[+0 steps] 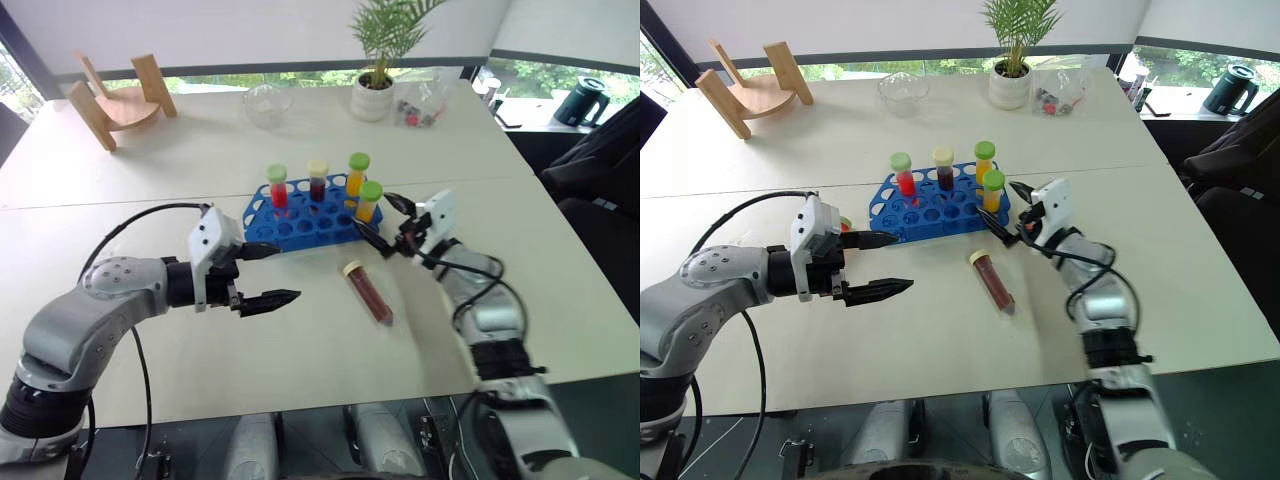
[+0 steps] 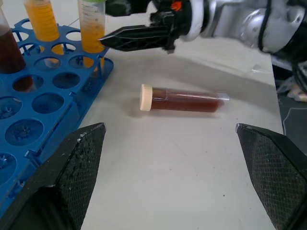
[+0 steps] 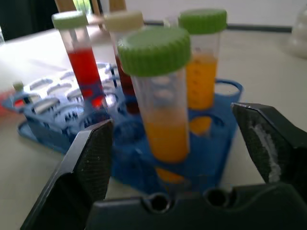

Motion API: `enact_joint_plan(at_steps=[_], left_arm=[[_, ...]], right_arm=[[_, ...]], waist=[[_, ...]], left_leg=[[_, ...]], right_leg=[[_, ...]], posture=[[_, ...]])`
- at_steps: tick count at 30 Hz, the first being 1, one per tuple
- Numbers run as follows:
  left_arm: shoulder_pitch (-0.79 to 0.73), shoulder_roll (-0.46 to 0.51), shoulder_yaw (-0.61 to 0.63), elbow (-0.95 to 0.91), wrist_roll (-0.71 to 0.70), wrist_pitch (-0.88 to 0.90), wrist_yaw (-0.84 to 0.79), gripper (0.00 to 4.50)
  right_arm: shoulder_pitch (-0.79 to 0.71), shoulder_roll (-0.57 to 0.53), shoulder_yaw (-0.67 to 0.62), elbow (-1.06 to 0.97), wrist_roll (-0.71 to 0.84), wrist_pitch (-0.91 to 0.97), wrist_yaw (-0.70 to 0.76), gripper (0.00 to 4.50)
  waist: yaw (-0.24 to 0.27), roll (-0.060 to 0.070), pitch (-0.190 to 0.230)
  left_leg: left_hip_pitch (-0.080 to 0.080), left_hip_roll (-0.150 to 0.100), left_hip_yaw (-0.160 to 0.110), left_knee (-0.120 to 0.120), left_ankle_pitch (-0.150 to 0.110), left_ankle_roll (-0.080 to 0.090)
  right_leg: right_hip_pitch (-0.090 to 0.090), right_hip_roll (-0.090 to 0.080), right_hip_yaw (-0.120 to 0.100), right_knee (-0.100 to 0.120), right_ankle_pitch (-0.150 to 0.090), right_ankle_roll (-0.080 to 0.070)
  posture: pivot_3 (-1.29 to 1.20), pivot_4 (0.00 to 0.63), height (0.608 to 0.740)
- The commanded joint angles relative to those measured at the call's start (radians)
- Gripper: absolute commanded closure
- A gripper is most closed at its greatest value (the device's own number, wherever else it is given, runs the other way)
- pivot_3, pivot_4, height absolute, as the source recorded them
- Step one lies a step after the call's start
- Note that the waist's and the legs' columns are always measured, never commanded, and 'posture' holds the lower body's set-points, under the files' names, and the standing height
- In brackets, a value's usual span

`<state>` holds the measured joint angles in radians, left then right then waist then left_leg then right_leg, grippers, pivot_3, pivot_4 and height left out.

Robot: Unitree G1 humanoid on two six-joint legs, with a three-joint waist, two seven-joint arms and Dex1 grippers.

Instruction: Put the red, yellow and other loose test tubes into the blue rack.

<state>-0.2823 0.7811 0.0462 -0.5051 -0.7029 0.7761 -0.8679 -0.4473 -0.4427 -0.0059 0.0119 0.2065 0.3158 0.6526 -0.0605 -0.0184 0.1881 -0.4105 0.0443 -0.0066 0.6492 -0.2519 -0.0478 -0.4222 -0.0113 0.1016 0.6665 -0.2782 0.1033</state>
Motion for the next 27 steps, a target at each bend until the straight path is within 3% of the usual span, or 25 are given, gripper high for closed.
enact_joint_plan(at_steps=[1, 4, 6, 9, 24, 27], left_arm=[[-0.024, 0.000, -0.007, 0.012, 0.008, -0.027, -0.022, 0.00], [-0.035, -0.002, -0.023, 0.032, 0.021, -0.043, -0.041, 0.00], [-0.048, -0.006, -0.040, 0.059, 0.035, -0.064, -0.060, 0.00], [-0.071, -0.019, -0.064, 0.092, 0.060, -0.089, -0.080, 0.00], [-0.116, -0.067, -0.109, 0.140, 0.122, -0.133, -0.098, 0.00], [-0.106, -0.065, -0.103, 0.134, 0.124, -0.134, -0.099, 0.00]], right_arm=[[-0.048, -0.160, 0.011, -0.298, 0.152, 0.487, 0.063, 0.04], [-0.125, -0.295, 0.049, -0.426, 0.284, 0.873, 0.109, 0.04], [-0.217, -0.367, 0.142, -0.498, 0.362, 1.082, 0.148, 0.04], [-0.309, -0.334, 0.231, -0.492, 0.390, 1.256, 0.108, 0.04], [-0.349, -0.161, 0.435, -0.335, 0.326, 1.284, -0.125, 0.04], [-0.349, -0.148, 0.481, -0.327, 0.308, 1.248, -0.129, 0.93]], waist=[[-0.003, 0.000, 0.000], [-0.008, 0.000, 0.000], [-0.008, 0.000, 0.000], [-0.007, -0.001, -0.001], [-0.008, -0.003, -0.001], [-0.011, -0.004, -0.002]], left_leg=[[0.000, 0.001, 0.000, 0.000, 0.000, 0.000], [0.001, 0.001, 0.000, -0.001, 0.000, 0.000], [0.001, 0.001, 0.000, -0.001, 0.000, 0.000], [0.001, 0.001, 0.000, -0.001, 0.000, 0.001], [-0.001, 0.001, 0.000, 0.000, 0.000, 0.001], [0.000, 0.001, 0.000, 0.000, 0.000, 0.001]], right_leg=[[0.000, 0.001, 0.000, 0.000, 0.000, 0.000], [0.000, 0.002, 0.000, 0.000, 0.000, -0.001], [0.000, 0.002, 0.000, 0.000, -0.001, -0.001], [0.000, 0.002, 0.000, 0.000, -0.001, -0.001], [-0.001, 0.001, 0.000, -0.001, -0.001, -0.001], [0.000, 0.001, 0.000, -0.001, -0.001, -0.001]], posture=[[0.00, 0.150, 0.740], [0.00, 0.150, 0.740], [0.00, 0.150, 0.740], [0.00, 0.150, 0.740], [0.00, 0.150, 0.740], [0.00, 0.150, 0.740]])
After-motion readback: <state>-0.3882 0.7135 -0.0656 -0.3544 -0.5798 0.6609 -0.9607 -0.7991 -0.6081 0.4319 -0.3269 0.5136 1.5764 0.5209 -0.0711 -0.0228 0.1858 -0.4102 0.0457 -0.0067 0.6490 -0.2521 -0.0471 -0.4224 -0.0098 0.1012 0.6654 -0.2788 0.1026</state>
